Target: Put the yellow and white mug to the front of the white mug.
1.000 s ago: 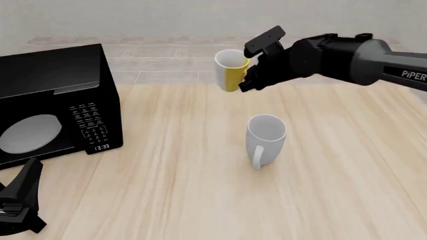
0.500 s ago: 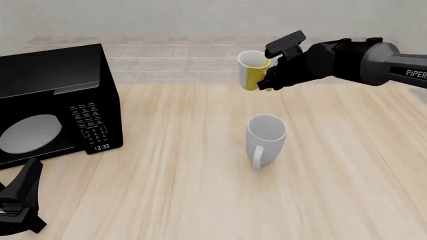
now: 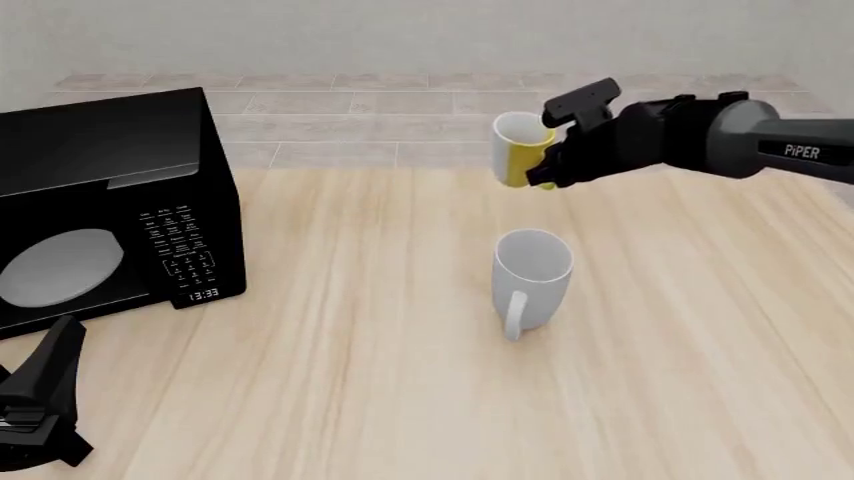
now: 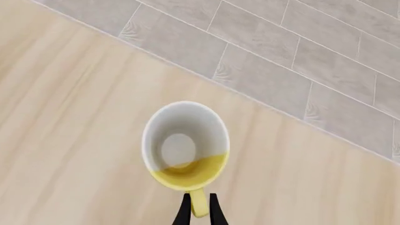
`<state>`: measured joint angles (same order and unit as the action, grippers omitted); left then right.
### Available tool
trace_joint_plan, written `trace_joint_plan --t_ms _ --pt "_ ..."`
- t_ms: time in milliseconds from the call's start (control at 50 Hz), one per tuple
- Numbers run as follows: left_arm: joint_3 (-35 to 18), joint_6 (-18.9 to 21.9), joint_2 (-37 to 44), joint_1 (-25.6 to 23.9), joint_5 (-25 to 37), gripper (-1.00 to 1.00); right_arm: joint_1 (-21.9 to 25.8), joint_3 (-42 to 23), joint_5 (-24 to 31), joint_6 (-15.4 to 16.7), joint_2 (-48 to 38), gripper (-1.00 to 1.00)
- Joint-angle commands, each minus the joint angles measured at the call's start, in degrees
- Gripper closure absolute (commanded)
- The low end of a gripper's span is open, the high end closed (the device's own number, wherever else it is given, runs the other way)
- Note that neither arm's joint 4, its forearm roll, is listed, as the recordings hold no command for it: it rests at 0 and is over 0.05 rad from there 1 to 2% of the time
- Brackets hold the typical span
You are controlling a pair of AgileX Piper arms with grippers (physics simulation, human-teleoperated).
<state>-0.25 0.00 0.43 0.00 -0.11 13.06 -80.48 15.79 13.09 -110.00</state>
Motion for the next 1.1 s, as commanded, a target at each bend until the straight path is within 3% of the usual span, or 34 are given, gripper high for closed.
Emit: trace_joint_plan --t_ms 20,360,1100 --pt "0.0 0.0 0.0 0.0 0.0 -1.0 0.29 -2.94 -0.67 -1.59 -3.81 1.0" --pt "0.0 0.0 0.0 0.0 0.0 -1.0 -0.95 -8.22 -0.01 -2.59 -10.45 1.0" --pt "0.0 0.0 0.0 0.0 0.0 -1.0 -3.19 -7.74 -0.82 -3.18 -14.58 1.0"
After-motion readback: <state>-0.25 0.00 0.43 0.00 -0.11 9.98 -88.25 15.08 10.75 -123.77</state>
